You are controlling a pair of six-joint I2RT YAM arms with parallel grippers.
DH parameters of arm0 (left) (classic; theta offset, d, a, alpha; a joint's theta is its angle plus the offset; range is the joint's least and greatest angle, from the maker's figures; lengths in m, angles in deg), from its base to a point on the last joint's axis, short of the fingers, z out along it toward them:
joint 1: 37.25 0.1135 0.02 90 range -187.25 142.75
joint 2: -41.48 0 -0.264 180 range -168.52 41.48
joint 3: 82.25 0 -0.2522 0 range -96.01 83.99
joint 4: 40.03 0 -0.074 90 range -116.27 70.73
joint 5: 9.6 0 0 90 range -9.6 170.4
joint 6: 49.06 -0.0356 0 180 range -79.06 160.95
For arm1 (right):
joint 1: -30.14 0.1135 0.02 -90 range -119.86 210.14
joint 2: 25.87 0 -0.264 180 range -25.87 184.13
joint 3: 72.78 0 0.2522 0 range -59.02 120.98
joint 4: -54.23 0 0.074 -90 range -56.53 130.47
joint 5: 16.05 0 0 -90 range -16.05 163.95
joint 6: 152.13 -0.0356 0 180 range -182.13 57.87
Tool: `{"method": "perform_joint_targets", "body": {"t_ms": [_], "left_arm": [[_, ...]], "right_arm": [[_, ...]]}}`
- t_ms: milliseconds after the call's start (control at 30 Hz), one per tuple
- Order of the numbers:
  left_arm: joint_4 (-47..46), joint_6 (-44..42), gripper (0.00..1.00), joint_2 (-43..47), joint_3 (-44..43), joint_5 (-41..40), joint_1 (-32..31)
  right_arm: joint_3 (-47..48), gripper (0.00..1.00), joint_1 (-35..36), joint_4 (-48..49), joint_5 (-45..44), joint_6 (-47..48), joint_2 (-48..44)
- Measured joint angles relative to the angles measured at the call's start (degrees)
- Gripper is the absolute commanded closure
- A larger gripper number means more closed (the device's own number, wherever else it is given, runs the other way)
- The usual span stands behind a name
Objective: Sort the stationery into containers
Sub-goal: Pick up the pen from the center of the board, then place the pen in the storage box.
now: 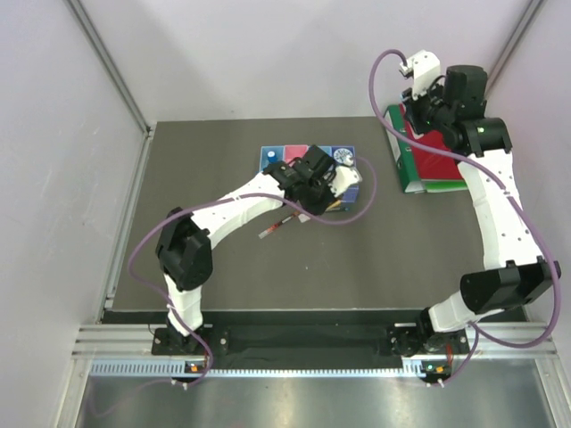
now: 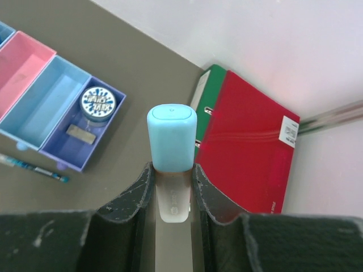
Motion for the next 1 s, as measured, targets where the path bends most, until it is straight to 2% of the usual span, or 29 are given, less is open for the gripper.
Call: {"method": "perform_joint_targets", "body": {"t_ms": [167, 400, 533, 767, 1000], "left_arm": [[0.8, 7.0, 1.00, -0.9, -5.3, -2.6, 5.2], [-0.3, 15.8, 1.00, -6.1, -15.1, -4.8, 12.0], [-1.4, 19.5, 1.00, -11.5, -20.0, -6.7, 13.7], [-1.7, 23.4, 1.00, -20.6, -23.1, -9.0, 15.3], [-2.0, 24.1, 1.00, -24.6, -27.4, -10.2, 17.4]], "right_arm": [[-4.9, 0.90, 0.0, 2.6, -3.5, -1.1, -2.8], [-5.9, 0.90, 0.0, 4.3, -5.1, -2.0, -3.2], [-6.2, 0.90, 0.0, 4.7, -5.4, -2.3, -3.4], [-8.3, 0.91, 0.0, 5.0, -5.1, -3.7, -3.8], [-9.7, 0.91, 0.0, 4.8, -4.6, -4.3, -4.3]]}}
